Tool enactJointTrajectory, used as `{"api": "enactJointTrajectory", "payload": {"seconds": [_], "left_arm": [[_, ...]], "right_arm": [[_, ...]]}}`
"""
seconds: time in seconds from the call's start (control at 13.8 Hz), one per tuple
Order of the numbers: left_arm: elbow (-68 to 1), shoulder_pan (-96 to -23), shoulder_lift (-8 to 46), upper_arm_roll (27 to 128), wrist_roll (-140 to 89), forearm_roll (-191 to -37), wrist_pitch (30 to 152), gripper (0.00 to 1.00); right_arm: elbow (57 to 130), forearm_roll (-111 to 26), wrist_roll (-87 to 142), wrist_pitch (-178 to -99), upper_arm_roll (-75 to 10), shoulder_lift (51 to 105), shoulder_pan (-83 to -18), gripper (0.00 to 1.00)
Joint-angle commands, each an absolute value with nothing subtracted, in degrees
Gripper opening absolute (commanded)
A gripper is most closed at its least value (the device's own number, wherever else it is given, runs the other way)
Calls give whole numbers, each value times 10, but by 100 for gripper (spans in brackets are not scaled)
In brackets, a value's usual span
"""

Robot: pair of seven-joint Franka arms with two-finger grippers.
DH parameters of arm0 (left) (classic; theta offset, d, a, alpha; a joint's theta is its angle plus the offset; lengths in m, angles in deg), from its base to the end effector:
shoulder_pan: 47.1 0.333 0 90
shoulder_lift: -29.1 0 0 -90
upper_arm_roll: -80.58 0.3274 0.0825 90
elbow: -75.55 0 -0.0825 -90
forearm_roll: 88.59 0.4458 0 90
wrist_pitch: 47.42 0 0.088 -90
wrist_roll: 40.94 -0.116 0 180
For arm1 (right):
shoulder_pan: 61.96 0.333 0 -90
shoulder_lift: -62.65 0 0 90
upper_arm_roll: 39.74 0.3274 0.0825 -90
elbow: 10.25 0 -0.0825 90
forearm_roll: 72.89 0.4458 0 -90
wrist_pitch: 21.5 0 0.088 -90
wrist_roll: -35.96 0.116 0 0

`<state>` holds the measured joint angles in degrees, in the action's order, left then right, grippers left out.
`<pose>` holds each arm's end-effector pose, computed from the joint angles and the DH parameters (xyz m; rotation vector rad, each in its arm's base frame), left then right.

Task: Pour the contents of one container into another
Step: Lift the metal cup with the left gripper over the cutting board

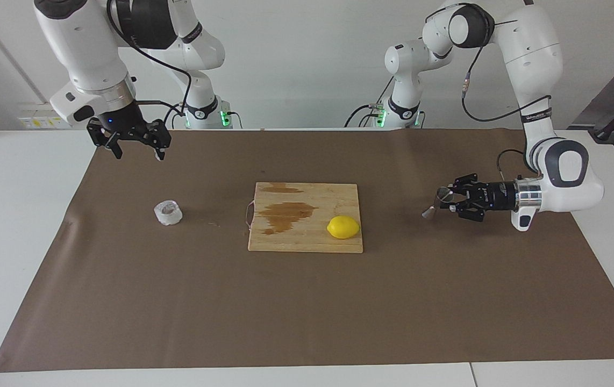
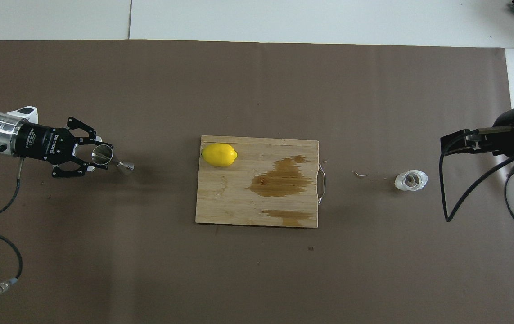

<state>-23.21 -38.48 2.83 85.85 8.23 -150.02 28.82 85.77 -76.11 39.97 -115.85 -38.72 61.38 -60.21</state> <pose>0.6516 0.0348 0.3125 1.6176 1.2875 -1.2534 0.6131 0.0236 0.5910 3.0847 -0.0265 -0.0056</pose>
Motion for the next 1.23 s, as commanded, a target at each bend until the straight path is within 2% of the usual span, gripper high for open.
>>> {"api": "enactJointTrajectory", "payload": {"seconds": [0.0,0.43,0.87,1.16], "left_arm": [[-303,-428,88,868,123,-1538,312,0],[-340,-502,126,867,175,-1631,391,0],[-448,-665,220,866,201,-1784,650,0],[-485,-785,244,866,174,-1924,839,0]], "right_arm": [[875,-746,402,-1167,-382,599,-612,100],[875,-746,402,-1168,-382,599,-612,100],[875,-746,402,-1168,-382,599,-612,100],[875,-746,402,-1168,-383,599,-612,100]]}}
